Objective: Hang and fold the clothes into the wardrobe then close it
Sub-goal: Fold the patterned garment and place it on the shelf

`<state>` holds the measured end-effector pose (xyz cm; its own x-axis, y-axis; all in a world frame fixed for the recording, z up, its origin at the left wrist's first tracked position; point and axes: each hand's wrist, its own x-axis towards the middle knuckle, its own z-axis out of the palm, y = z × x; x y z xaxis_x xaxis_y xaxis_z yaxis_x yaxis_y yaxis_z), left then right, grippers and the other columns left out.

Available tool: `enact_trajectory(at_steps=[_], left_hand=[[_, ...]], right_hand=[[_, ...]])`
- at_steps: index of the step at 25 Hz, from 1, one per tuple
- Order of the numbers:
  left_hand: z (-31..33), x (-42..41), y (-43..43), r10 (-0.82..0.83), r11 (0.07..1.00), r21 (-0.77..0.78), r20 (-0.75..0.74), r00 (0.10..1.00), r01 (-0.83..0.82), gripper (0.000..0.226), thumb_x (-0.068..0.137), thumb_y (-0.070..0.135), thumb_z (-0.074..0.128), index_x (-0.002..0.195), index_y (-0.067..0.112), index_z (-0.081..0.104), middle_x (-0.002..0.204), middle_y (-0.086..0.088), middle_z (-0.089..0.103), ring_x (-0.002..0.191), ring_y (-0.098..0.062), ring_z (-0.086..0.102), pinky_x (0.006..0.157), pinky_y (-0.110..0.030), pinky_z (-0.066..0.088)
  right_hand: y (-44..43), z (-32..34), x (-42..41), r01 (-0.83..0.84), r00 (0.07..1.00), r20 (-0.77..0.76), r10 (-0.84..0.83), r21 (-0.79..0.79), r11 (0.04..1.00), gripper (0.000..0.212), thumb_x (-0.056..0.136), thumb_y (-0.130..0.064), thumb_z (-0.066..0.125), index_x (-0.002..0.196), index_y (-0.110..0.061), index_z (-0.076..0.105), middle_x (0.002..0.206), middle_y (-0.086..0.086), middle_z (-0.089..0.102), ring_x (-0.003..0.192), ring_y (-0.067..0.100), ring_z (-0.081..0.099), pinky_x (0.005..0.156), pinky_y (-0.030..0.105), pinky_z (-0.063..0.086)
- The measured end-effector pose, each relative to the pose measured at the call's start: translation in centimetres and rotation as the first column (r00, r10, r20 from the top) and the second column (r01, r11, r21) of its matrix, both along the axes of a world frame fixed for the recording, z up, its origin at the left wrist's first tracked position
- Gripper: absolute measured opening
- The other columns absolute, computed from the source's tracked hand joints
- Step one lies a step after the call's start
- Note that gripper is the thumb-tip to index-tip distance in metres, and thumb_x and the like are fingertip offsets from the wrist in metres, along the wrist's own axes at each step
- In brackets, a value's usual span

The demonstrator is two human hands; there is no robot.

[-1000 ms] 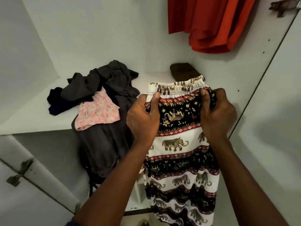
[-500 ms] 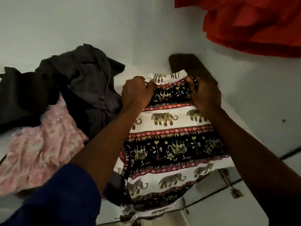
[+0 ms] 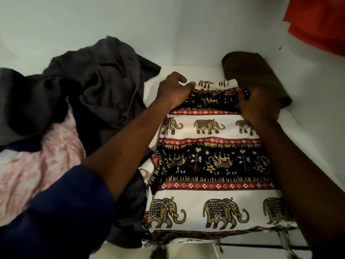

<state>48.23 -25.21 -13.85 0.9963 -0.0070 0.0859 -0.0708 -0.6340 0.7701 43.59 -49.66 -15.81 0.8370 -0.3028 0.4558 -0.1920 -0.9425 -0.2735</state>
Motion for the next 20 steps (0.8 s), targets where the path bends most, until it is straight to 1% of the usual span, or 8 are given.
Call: enact_trajectory(at_steps=[2, 5, 8, 11, 12, 14, 17, 20], left_hand=[[2.0, -3.3, 1.3, -0.054, 0.998, 0.013, -0.014, 0.998, 0.055, 0.047, 0.091, 0.054, 0.069, 0.126, 0.024, 0.061, 0.121, 0.001, 0.067, 0.114, -0.017, 0.061, 0.098, -0.032, 0.050], [4.6, -11.5, 4.0, -0.030, 0.986, 0.166, 0.203, 0.979, -0.004, 0.029, 0.091, 0.055, 0.068, 0.100, 0.028, 0.068, 0.092, 0.012, 0.071, 0.087, 0.001, 0.066, 0.080, -0.027, 0.054], [5.3, -20.2, 6.3, 0.038, 0.919, 0.387, 0.105, 0.994, -0.076, 0.047, 0.087, 0.071, 0.060, 0.075, 0.025, 0.063, 0.063, 0.010, 0.065, 0.060, 0.000, 0.062, 0.061, -0.023, 0.050], [4.0, -25.6, 6.9, 0.147, 0.778, 0.617, 0.005, 0.989, -0.119, 0.065, 0.078, 0.087, 0.051, 0.079, 0.024, 0.062, 0.060, 0.008, 0.059, 0.053, -0.006, 0.052, 0.050, -0.022, 0.037], [3.4, -26.5, 6.7, 0.179, 0.726, 0.674, 0.007, 0.984, -0.137, 0.070, 0.074, 0.092, 0.048, 0.084, 0.025, 0.062, 0.063, 0.009, 0.057, 0.053, -0.006, 0.048, 0.049, -0.023, 0.033], [2.2, -27.0, 6.6, 0.215, 0.671, 0.725, 0.009, 0.977, -0.154, 0.079, 0.067, 0.098, 0.047, 0.091, 0.024, 0.062, 0.072, 0.005, 0.058, 0.061, -0.015, 0.052, 0.056, -0.027, 0.040], [1.0, -26.6, 7.2, 0.232, 0.714, 0.685, -0.042, 0.972, -0.141, 0.085, 0.061, 0.101, 0.045, 0.093, 0.024, 0.063, 0.084, 0.000, 0.067, 0.075, -0.023, 0.063, 0.071, -0.035, 0.054], [0.5, -27.3, 6.6, 0.265, 0.740, 0.645, -0.019, 0.964, -0.190, 0.073, 0.071, 0.094, 0.053, 0.086, 0.022, 0.058, 0.081, -0.001, 0.063, 0.075, -0.024, 0.061, 0.073, -0.035, 0.053]], right_hand=[[-0.1, -0.1, -0.1, 0.004, 1.000, 0.008, -0.004, 0.002, 1.000, 0.052, 0.103, -0.053, 0.044, 0.106, -0.009, 0.071, 0.104, 0.022, 0.070, 0.099, 0.043, 0.065, 0.079, 0.042, 0.049], [-0.2, 0.0, -0.4, -0.020, 1.000, 0.014, 0.019, 0.015, 1.000, 0.054, 0.103, -0.053, 0.043, 0.105, -0.006, 0.070, 0.103, 0.024, 0.069, 0.097, 0.044, 0.065, 0.079, 0.044, 0.049], [-0.3, 0.4, -0.8, -0.033, 0.999, 0.010, 0.033, 0.024, 0.999, 0.054, 0.104, -0.050, 0.042, 0.102, -0.004, 0.069, 0.100, 0.025, 0.069, 0.095, 0.045, 0.065, 0.075, 0.042, 0.045], [0.1, 0.7, -1.5, -0.019, 1.000, -0.005, 0.019, 0.032, 0.999, 0.053, 0.106, -0.048, 0.038, 0.102, -0.004, 0.068, 0.102, 0.024, 0.069, 0.096, 0.044, 0.065, 0.073, 0.040, 0.041], [0.3, 0.7, -1.8, -0.013, 0.999, -0.033, 0.014, 0.028, 1.000, 0.054, 0.107, -0.047, 0.036, 0.105, -0.003, 0.068, 0.104, 0.024, 0.069, 0.098, 0.043, 0.065, 0.073, 0.040, 0.041], [0.8, 1.2, -2.6, -0.042, 0.991, -0.124, 0.046, 0.034, 0.999, 0.055, 0.107, -0.047, 0.034, 0.109, -0.002, 0.066, 0.108, 0.024, 0.068, 0.101, 0.042, 0.065, 0.074, 0.039, 0.041], [0.6, 3.1, -5.0, -0.101, 0.943, -0.294, 0.154, 0.188, 0.977, 0.059, 0.104, -0.054, 0.039, 0.113, -0.002, 0.067, 0.117, 0.023, 0.067, 0.109, 0.042, 0.063, 0.085, 0.041, 0.050], [-0.3, 5.4, -11.9, -0.065, 0.933, -0.308, 0.186, 0.362, 0.930, 0.064, 0.095, -0.067, 0.046, 0.119, -0.010, 0.063, 0.131, 0.020, 0.061, 0.122, 0.041, 0.056, 0.103, 0.050, 0.047]])
